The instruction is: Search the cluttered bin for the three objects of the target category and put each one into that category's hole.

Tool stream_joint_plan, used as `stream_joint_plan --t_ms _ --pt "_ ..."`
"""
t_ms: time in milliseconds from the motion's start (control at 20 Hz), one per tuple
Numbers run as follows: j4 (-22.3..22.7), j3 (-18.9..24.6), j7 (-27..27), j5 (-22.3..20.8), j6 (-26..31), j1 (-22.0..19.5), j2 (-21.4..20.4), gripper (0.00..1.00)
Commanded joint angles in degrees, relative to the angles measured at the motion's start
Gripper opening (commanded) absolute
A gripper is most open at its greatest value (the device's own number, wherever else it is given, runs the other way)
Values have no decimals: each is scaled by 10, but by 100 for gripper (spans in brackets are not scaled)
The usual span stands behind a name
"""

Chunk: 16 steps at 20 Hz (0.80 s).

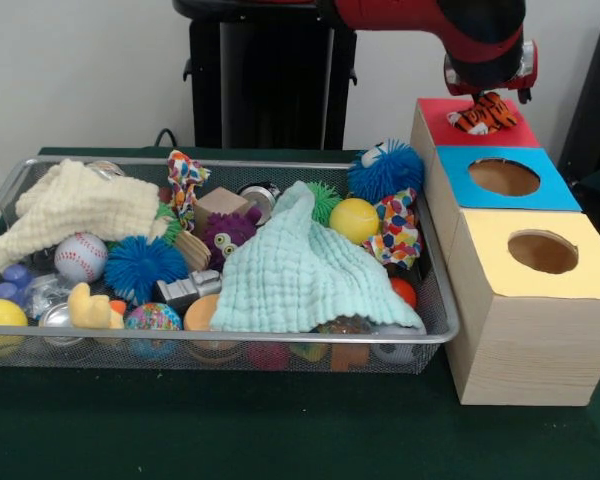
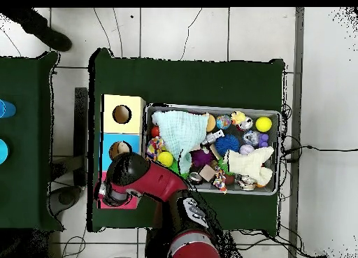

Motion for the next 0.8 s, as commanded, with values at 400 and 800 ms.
stream_joint_plan --t_ms 400,800 --pt "-41 19 115 21 -289 -9 88 100" --pt "-26 54 163 44 -376 -43 79 100"
